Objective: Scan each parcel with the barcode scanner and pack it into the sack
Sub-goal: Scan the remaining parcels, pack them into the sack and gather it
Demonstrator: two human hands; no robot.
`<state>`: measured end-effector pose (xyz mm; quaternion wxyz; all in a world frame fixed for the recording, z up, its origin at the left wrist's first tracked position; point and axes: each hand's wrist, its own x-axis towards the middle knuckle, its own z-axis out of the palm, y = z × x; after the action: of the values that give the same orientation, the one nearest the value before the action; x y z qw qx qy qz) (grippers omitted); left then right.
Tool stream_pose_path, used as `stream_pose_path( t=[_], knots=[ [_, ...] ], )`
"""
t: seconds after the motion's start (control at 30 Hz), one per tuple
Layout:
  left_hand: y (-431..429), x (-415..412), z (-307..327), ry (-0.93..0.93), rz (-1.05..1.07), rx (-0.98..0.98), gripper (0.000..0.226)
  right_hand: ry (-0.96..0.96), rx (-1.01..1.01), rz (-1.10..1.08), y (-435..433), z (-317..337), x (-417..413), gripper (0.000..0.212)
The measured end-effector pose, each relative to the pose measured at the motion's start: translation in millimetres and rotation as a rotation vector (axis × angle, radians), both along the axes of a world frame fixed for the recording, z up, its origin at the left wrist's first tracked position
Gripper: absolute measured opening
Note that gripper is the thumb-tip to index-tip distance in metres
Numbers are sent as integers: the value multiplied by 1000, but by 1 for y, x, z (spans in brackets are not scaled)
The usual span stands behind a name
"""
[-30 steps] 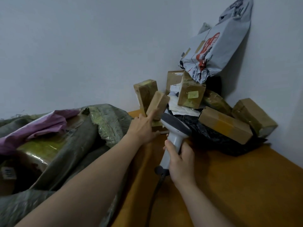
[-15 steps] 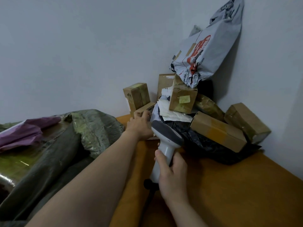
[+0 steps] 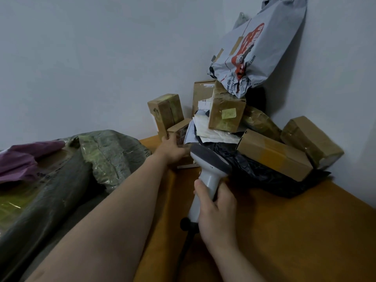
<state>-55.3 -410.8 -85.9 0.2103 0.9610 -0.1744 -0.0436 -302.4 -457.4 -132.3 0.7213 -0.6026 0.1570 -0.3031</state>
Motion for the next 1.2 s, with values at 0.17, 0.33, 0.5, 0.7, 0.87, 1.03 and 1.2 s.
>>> stream_pose_path(
  t=[0.17,0.33,0.5,0.7,0.87,1.03,1.2],
  knots=[
    [5,-32,-16,28,-44,211,102,-3,-7,1,-1,0,1,17],
    [17,-91,-12,15,-48,321,108,11,4,-12,-2,-1,5,16],
    [42,-168,-21,-17,-38,308,97,-14,-23,20,-2,4,-6,11],
    [95,-220,-41,-104,11,177,102,-74,-61,366,13,5,-32,26],
    [106,-255,-52,-278,94,-46,80,-75,86,313,17,4,-43,27],
    [118,-254,-44,-395,173,-306,54,-143,202,251,18,4,-52,14],
    [124,-257,-25,-487,257,-556,37,-175,104,206,28,4,-70,34]
  ],
)
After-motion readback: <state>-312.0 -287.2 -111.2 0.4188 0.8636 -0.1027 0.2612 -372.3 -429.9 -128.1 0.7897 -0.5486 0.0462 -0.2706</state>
